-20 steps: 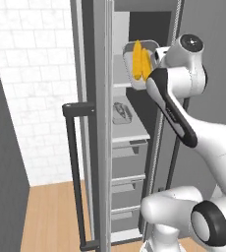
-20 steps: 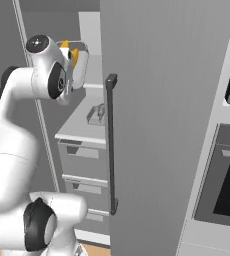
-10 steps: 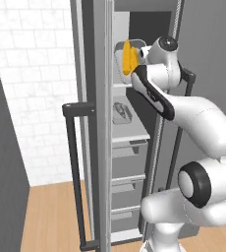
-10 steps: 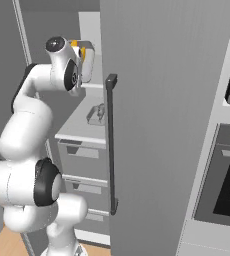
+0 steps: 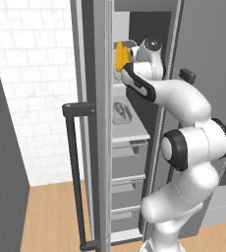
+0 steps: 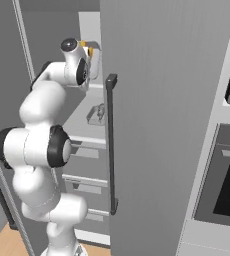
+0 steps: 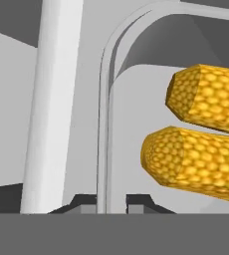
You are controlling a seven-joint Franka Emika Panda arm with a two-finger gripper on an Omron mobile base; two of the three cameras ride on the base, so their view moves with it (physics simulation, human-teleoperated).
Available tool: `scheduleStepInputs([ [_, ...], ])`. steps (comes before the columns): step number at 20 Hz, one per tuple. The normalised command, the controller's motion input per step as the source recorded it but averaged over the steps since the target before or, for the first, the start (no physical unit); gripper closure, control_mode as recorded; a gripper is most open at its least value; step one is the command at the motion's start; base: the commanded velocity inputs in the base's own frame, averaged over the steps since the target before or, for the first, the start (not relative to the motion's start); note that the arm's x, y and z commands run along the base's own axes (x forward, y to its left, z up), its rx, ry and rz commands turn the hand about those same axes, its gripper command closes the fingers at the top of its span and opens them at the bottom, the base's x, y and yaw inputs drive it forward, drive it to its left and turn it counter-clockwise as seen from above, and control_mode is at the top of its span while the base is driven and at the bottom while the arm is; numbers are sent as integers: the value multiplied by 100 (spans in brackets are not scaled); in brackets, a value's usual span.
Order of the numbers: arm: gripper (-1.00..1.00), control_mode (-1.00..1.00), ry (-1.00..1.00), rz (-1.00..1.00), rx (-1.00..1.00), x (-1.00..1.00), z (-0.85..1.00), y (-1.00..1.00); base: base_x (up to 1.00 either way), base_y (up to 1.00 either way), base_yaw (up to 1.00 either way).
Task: Take the meat container that has the fish and place it on the second highest rack of the freezer. Then take the vegetable container that has the corns and place it on the highest rack of the freezer.
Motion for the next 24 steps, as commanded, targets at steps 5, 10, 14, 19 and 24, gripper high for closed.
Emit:
scheduleStepInputs([
  [5, 100, -100, 0, 0, 0, 93, -16, 3, 0, 0, 0],
  [10, 100, -100, 0, 0, 0, 90, -16, 3, 0, 0, 0],
  [14, 100, -100, 0, 0, 0, 89, -14, 1, 0, 0, 0],
  [19, 100, -100, 1, 0, 0, 66, -27, 0, 0, 0, 0],
  [24, 100, -100, 0, 0, -1, 2, -54, 5, 0, 0, 0],
])
